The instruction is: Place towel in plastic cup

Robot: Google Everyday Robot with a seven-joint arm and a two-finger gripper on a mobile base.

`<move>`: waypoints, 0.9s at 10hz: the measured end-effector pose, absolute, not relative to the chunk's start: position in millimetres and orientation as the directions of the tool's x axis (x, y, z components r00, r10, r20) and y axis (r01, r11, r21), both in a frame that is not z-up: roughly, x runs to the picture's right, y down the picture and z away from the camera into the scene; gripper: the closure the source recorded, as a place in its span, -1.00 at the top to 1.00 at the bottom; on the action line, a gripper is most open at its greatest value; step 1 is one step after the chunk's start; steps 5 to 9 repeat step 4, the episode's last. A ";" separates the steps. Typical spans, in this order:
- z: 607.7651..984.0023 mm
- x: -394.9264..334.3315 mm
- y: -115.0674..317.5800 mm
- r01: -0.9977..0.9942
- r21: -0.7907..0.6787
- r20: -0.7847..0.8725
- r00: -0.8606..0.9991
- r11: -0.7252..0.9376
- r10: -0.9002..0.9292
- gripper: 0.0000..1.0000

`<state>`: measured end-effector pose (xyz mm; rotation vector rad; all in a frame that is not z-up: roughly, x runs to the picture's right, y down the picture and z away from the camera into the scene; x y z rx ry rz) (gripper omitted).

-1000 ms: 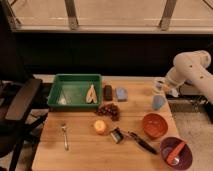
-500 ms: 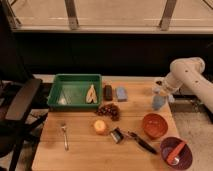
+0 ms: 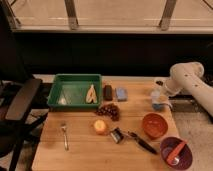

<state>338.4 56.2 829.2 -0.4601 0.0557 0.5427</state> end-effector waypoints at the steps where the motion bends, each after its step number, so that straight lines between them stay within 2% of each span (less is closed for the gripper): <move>1: 830.5 334.7 60.6 -0.505 -0.418 -0.165 0.860 0.755 0.483 0.52; 4: 818.2 323.5 68.6 -0.482 -0.428 -0.137 0.871 0.764 0.472 0.52; 9: 818.2 323.5 68.6 -0.482 -0.428 -0.137 0.871 0.764 0.472 0.52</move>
